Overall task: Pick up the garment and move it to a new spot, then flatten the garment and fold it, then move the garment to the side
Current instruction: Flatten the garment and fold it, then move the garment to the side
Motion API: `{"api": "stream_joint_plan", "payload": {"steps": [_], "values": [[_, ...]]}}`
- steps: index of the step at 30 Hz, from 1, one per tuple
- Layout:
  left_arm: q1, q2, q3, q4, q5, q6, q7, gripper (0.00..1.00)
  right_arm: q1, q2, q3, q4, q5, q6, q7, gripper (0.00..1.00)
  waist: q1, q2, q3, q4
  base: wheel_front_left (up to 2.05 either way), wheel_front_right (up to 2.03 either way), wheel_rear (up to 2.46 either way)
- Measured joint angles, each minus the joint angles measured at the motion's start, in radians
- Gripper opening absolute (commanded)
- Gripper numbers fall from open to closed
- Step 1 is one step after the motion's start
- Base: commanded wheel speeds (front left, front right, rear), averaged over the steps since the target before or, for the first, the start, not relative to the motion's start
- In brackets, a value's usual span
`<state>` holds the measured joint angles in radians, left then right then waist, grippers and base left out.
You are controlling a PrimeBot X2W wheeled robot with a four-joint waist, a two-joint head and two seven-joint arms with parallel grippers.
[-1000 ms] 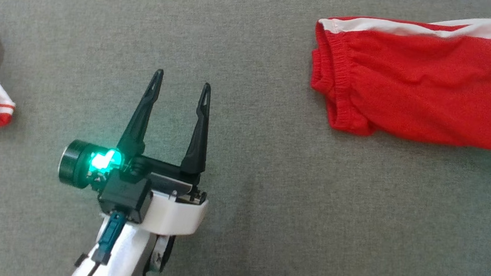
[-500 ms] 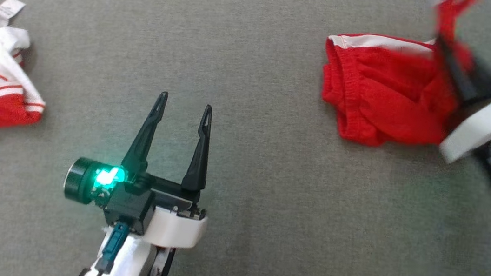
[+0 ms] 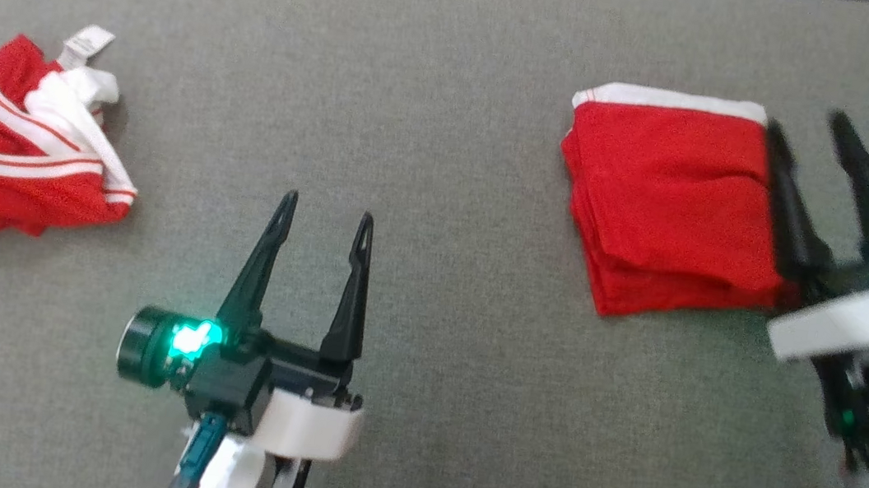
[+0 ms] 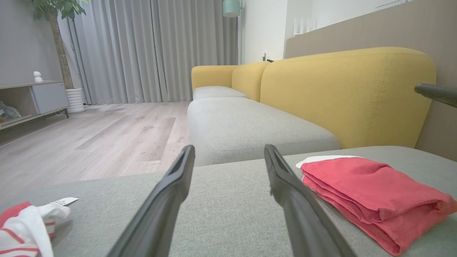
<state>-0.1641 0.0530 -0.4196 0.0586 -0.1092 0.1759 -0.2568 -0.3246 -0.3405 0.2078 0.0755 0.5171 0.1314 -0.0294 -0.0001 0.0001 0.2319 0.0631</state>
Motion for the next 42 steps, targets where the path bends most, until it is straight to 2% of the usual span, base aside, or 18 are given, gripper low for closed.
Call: {"api": "stream_joint_plan", "payload": {"steps": [3,7,15,20,26,42], "values": [[0.035,0.000,0.005,-0.004,0.000,0.010,0.000,1.00,0.107,0.013,-0.068,0.005,-0.002,0.000,-0.083,1.00,0.0000,0.0000,-0.041,0.005,0.00,0.00,0.00],[0.100,0.000,0.024,-0.007,-0.013,0.010,0.000,1.00,0.245,0.028,-0.085,0.032,-0.059,0.000,-0.188,1.00,-0.0001,0.0000,-0.104,0.010,0.00,0.00,0.00],[0.245,0.001,0.075,0.003,-0.016,0.009,0.000,1.00,0.422,0.111,-0.076,0.082,-0.228,0.000,-0.219,1.00,-0.0003,0.0000,-0.223,0.023,0.00,0.00,0.00],[0.282,0.002,0.110,0.029,-0.005,0.009,0.000,1.00,0.447,0.170,-0.124,0.080,-0.302,0.000,-0.221,1.00,-0.0002,0.0000,-0.257,0.029,0.00,0.00,0.00],[0.297,0.002,0.131,0.053,-0.006,0.009,0.000,1.00,0.466,0.190,-0.146,0.082,-0.339,0.000,-0.221,1.00,0.0000,0.0000,-0.269,0.031,0.00,0.00,0.00],[0.296,0.002,0.132,0.068,-0.018,0.029,0.000,1.00,0.465,0.202,-0.153,0.090,-0.342,0.000,-0.221,1.00,0.0001,0.0000,-0.272,0.030,0.00,0.00,0.00]]}}
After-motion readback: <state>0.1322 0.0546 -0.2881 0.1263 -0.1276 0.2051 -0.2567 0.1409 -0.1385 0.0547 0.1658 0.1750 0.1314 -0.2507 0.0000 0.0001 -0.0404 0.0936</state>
